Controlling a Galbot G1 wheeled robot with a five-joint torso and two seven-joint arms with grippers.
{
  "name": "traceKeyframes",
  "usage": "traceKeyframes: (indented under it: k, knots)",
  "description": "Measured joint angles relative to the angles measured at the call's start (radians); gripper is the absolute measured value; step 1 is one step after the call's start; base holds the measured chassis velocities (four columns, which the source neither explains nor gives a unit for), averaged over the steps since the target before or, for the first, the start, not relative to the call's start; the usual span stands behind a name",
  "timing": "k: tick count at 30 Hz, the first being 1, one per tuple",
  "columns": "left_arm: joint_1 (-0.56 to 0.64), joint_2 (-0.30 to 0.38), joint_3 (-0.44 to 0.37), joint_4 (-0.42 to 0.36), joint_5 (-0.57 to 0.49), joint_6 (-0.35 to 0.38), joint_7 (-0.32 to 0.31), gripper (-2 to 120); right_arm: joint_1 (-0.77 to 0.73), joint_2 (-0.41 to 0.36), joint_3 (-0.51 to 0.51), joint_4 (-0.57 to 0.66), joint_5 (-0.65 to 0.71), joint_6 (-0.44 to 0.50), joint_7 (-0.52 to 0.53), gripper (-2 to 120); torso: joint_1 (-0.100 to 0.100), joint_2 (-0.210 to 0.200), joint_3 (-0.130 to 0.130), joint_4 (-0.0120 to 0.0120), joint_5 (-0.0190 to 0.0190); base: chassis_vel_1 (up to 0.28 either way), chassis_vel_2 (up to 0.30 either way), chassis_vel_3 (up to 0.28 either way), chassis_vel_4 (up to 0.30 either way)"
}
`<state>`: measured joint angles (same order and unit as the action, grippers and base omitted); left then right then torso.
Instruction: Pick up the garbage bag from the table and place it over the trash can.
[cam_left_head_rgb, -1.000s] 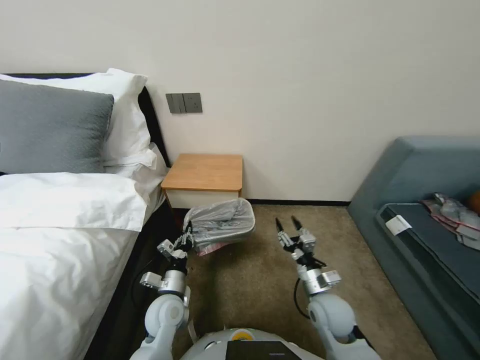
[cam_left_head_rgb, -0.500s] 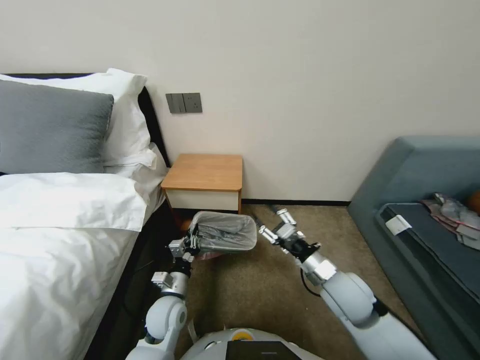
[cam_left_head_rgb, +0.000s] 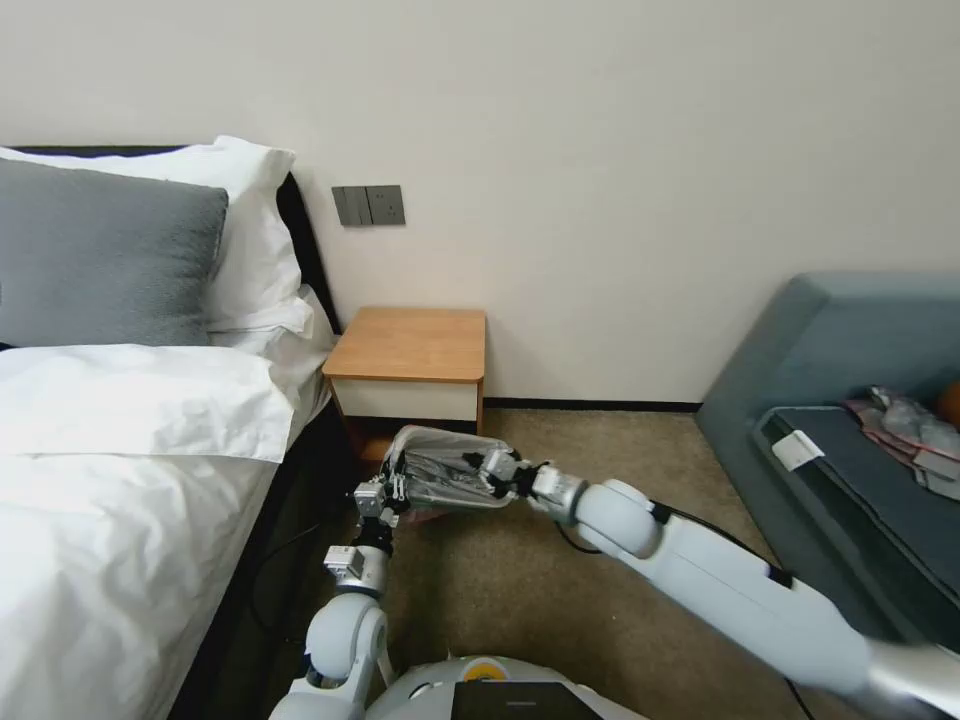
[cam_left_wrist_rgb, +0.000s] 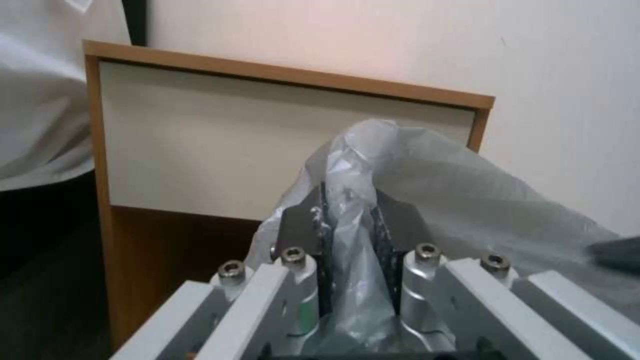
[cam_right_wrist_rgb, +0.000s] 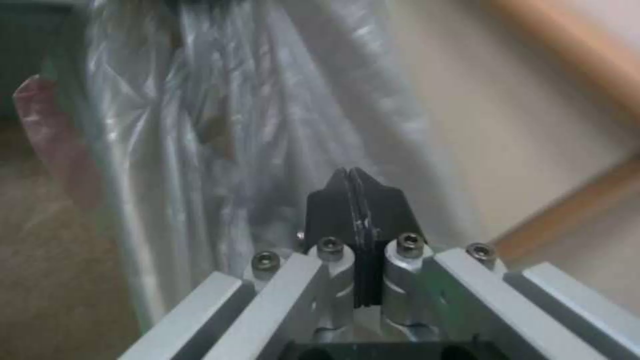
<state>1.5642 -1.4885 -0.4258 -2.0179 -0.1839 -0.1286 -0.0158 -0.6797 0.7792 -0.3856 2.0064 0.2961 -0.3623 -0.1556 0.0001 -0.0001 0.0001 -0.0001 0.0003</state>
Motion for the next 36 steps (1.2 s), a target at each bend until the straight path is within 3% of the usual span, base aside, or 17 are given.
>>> traceKeyframes:
  k: [10, 17, 22, 29, 33, 36]
  knots:
    - [0.01, -0.004, 0.016, 0.001, 0.037, -0.01, 0.002, 11, 0.212, 0.092, -0.274, -0.214, 0.015, -0.038, -0.032, 0, 0.0, 0.0, 0.0, -0.0002, -0.0004, 0.0, 0.0, 0.0, 0.0]
    - [0.023, -0.003, 0.03, -0.001, 0.082, -0.026, 0.011, 11, 0.324, 0.191, -0.361, -0.351, 0.014, -0.035, -0.044, 0, 0.0, 0.0, 0.0, 0.0009, -0.0001, 0.0, 0.0, 0.0, 0.0]
    - [0.047, -0.005, 0.063, -0.015, 0.123, -0.04, 0.011, 11, 0.365, 0.23, -0.418, -0.454, 0.004, -0.012, -0.052, 0, 0.0, 0.0, 0.0, -0.0001, -0.0004, 0.0, 0.0, 0.0, 0.0]
    - [0.039, -0.011, 0.071, -0.022, 0.125, -0.029, 0.0, 11, 0.32, 0.23, -0.384, -0.454, -0.011, 0.003, -0.052, 0, 0.0, 0.0, 0.0, 0.0001, -0.0003, 0.0, 0.0, 0.0, 0.0]
    - [0.026, -0.008, 0.05, -0.004, 0.105, -0.018, -0.02, 11, 0.27, 0.184, -0.296, -0.359, -0.006, 0.008, -0.049, 0, 0.0, 0.0, 0.0, 0.0003, -0.0003, 0.0, 0.0, 0.0, 0.0]
    - [0.022, -0.008, 0.039, 0.008, 0.048, 0.013, -0.051, 11, 0.164, 0.104, -0.155, -0.208, 0.018, 0.013, -0.044, 0, 0.0, 0.0, 0.0, 0.0002, 0.0001, 0.0, 0.0, 0.0, 0.0]
